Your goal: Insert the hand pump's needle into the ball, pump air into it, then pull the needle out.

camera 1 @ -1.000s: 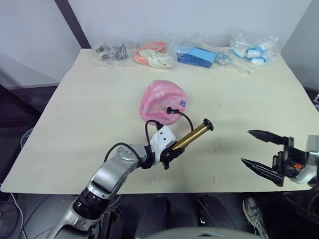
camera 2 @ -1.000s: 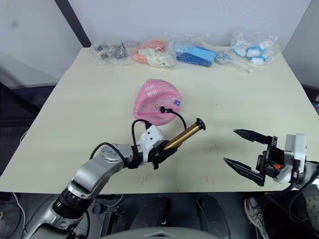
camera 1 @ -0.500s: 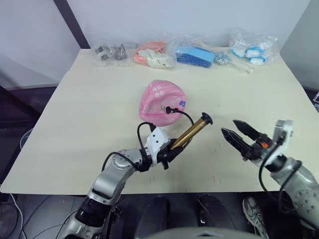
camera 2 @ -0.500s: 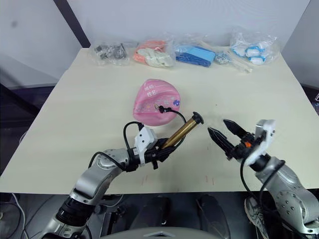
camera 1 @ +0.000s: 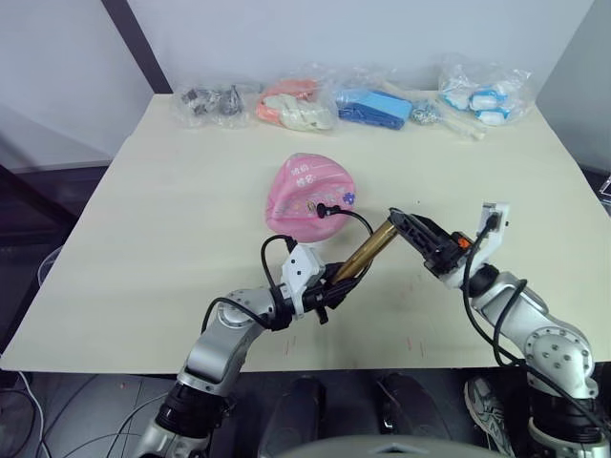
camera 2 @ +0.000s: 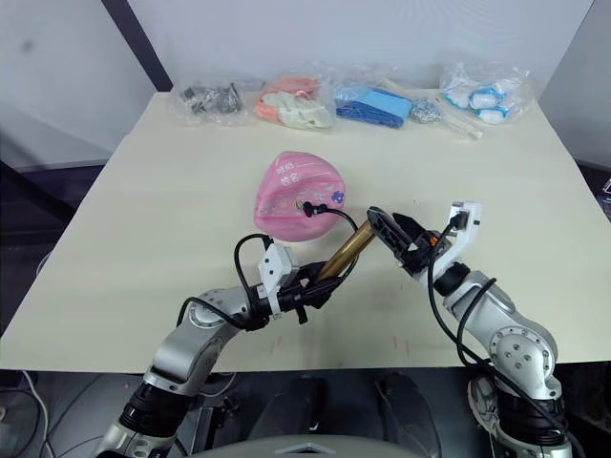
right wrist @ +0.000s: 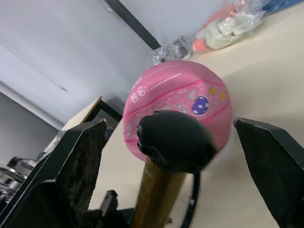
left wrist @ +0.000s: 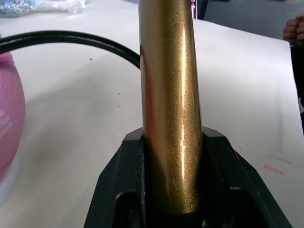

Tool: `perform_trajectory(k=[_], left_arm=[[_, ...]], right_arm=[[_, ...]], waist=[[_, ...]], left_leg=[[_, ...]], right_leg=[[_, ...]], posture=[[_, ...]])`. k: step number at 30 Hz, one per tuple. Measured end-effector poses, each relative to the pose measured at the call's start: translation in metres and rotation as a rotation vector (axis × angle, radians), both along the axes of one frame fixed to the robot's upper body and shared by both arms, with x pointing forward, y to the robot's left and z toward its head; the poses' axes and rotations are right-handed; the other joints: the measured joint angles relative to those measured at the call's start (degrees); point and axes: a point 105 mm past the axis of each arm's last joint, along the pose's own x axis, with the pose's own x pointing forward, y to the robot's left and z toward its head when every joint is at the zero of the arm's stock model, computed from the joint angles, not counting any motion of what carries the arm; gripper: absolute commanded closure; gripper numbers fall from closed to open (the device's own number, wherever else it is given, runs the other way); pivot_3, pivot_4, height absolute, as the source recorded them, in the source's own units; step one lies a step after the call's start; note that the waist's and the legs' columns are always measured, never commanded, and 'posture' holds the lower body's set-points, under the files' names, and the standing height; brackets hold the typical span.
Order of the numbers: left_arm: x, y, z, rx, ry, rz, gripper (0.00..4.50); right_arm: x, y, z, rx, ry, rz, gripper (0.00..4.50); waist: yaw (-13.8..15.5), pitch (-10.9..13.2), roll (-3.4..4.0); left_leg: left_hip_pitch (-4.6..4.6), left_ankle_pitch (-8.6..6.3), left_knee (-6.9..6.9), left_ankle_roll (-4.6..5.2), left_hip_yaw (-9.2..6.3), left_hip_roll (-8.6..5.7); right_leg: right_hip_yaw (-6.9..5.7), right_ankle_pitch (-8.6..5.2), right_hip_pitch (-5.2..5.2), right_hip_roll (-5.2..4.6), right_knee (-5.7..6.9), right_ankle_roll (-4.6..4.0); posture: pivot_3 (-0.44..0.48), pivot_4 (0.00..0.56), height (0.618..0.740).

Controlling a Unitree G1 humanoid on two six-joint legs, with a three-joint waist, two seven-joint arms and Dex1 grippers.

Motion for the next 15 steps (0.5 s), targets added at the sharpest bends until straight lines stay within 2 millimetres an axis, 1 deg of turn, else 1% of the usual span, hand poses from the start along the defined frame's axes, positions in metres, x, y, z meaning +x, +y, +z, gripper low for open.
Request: perform_trajectory(k=[4, 15], left_arm=[[-0.001, -0.001, 0.001, -0.007, -0.004, -0.008, 3.50], [0.000, 0.001, -0.003, -0.013, 0.009, 0.001, 3.50]], right_arm=[[0.003, 0.007, 0.005, 0.042, 0.004, 0.004, 0.00], [0.004, 0.014, 0.004, 0.069, 0.022, 0.013, 0.00]], waist=[[-0.07, 0.00, 0.00], [-0.12, 0.00, 0.01]], left_leg=[[0.00, 0.00, 0.00, 0.00, 0.00, 0.00], [0.00, 0.00, 0.00, 0.00, 0.00, 0.00]], right_leg=[[0.01, 0.00, 0.00, 0.01, 0.00, 0.00], [0.00, 0.00, -0.02, 0.03, 0.01, 0.00]], posture=[[0.000, 0.150, 0.740], [0.000, 0.150, 0.740]])
